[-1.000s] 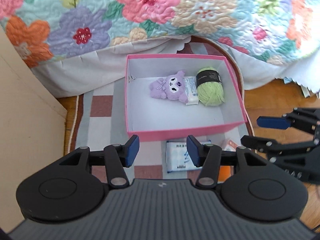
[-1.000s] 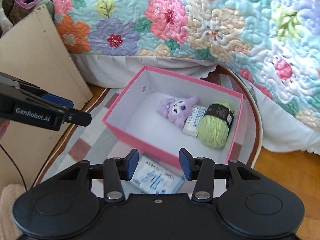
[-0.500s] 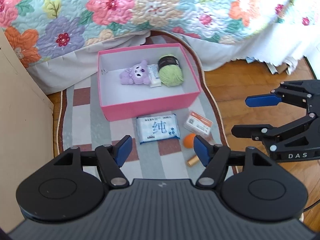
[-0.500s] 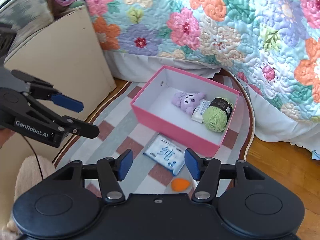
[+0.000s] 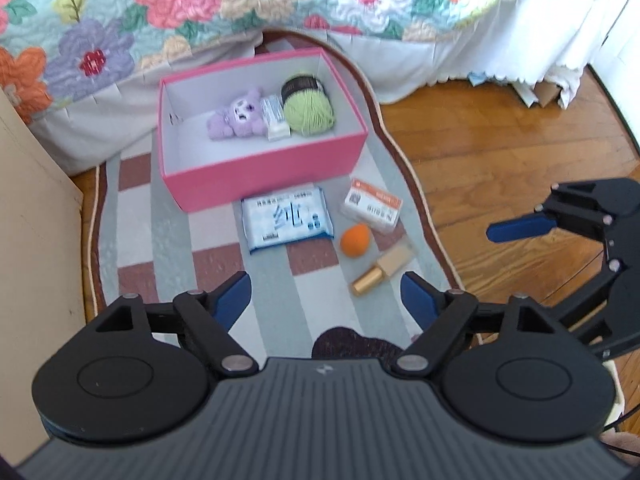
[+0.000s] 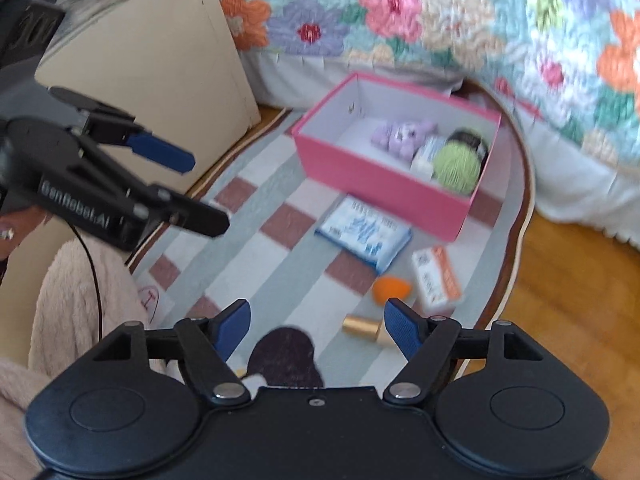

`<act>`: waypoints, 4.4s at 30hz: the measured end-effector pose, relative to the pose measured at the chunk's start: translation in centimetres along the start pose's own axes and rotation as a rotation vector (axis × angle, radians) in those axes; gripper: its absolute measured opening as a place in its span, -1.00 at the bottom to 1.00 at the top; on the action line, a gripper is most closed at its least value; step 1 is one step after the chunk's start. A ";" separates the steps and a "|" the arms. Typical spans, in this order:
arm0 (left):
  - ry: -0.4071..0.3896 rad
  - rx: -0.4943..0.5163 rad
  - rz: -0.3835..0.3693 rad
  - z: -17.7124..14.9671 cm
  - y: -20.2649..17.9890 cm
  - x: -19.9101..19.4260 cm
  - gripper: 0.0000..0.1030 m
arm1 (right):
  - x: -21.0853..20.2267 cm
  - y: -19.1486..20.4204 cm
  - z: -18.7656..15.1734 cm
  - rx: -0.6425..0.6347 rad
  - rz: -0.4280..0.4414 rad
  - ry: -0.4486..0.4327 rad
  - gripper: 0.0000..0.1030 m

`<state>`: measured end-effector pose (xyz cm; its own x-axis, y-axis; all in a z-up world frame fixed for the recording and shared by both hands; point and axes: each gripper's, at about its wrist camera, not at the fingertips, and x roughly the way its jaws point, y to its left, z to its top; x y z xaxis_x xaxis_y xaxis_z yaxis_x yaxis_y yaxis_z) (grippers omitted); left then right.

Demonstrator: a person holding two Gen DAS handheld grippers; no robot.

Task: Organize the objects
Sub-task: 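Lower the left tool and grasp the gold-capped foundation bottle, then carry the foundation bottle with the left tool into the pink box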

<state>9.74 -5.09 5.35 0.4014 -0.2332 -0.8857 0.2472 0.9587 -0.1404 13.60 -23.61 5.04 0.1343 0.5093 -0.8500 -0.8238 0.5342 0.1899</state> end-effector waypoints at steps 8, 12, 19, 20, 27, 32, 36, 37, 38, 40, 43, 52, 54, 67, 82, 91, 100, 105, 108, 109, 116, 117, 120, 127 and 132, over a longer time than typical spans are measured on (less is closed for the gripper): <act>0.052 -0.013 0.020 -1.1 0.5 5.3 0.68 | 4.4 -1.1 -3.4 -0.058 -0.052 -0.001 0.56; 0.054 -0.038 0.014 -1.6 1.1 8.0 0.71 | 6.6 -2.4 -4.2 -0.066 -0.074 -0.039 0.56; 0.033 -0.102 -0.048 -3.0 0.9 13.5 0.76 | 11.3 -4.1 -6.4 -0.072 -0.128 -0.082 0.56; 0.035 -0.125 -0.063 -3.2 0.9 14.4 0.76 | 11.9 -4.2 -6.7 -0.080 -0.146 -0.090 0.56; 0.015 -0.223 -0.117 -5.0 0.5 19.1 0.76 | 15.9 -4.8 -9.3 -0.143 -0.279 -0.133 0.56; -0.030 -0.294 -0.129 -6.3 1.0 21.0 0.75 | 17.9 -5.4 -10.4 -0.107 -0.286 -0.139 0.56; -0.036 -0.276 -0.154 -7.4 0.4 22.6 0.68 | 18.9 -5.7 -10.7 -0.051 -0.300 -0.171 0.56; -0.039 -0.279 -0.159 -7.5 0.3 22.9 0.64 | 19.1 -5.8 -10.7 -0.043 -0.298 -0.173 0.56; -0.039 -0.283 -0.174 -7.6 0.2 23.3 0.55 | 19.4 -5.8 -10.8 -0.033 -0.297 -0.172 0.53; -0.034 -0.291 -0.198 -7.6 0.1 23.8 0.35 | 19.6 -6.1 -10.9 -0.001 -0.280 -0.194 0.51; -0.048 -0.283 -0.187 -7.5 -0.1 24.0 -0.07 | 19.5 -6.1 -10.9 0.041 -0.284 -0.211 0.36; -0.021 -0.319 -0.170 -8.8 0.9 22.7 -0.29 | 19.8 -4.0 -10.4 0.071 -0.270 -0.195 0.36; -0.011 -0.353 -0.169 -9.3 1.6 22.4 -0.29 | 20.1 -3.2 -10.1 0.065 -0.259 -0.187 0.36; 0.004 -0.319 -0.138 -10.1 1.8 20.9 -0.36 | 19.7 -1.8 -10.0 0.061 -0.238 -0.186 0.35; -0.058 -0.351 -0.160 -10.1 2.6 21.3 -0.29 | 21.1 -1.8 -10.3 0.032 -0.263 -0.203 0.40; -0.022 -0.281 -0.153 -9.7 1.7 17.4 -0.30 | 18.2 -0.3 -9.3 0.014 -0.248 -0.164 0.39; 0.049 -0.210 -0.136 -8.6 0.8 10.5 -0.33 | 12.3 2.9 -7.1 -0.034 -0.211 -0.129 0.38; 0.016 -0.201 -0.138 -7.8 0.8 6.6 -0.33 | 8.2 4.4 -5.5 -0.066 -0.202 -0.174 0.36; -0.030 -0.205 -0.137 -7.2 0.9 4.4 -0.33 | 6.0 5.1 -4.4 -0.094 -0.210 -0.215 0.35; -0.046 -0.202 -0.133 -6.9 0.8 3.7 -0.33 | 5.5 5.2 -4.0 -0.097 -0.213 -0.227 0.35; -0.129 -0.188 -0.109 -4.4 0.6 0.5 -0.34 | 1.9 5.8 -1.2 -0.131 -0.234 -0.334 0.33; -0.141 -0.184 -0.105 -3.9 0.7 0.2 -0.34 | 1.6 5.9 -0.6 -0.140 -0.240 -0.345 0.33; -0.170 -0.174 -0.085 -2.3 1.2 -0.3 -0.34 | 1.3 5.9 0.7 -0.155 -0.253 -0.381 0.33; -0.195 -0.188 -0.057 2.2 3.7 -0.7 -0.34 | 1.8 5.1 5.1 -0.144 -0.245 -0.413 0.33; -0.185 -0.223 -0.054 6.2 6.2 0.0 -0.34 | 2.7 3.3 9.8 -0.109 -0.224 -0.387 0.33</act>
<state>16.77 -0.10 7.26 0.5516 -0.2910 -0.7817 0.0810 0.9514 -0.2970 16.60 -13.84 8.21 0.4942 0.6148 -0.6146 -0.8014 0.5963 -0.0479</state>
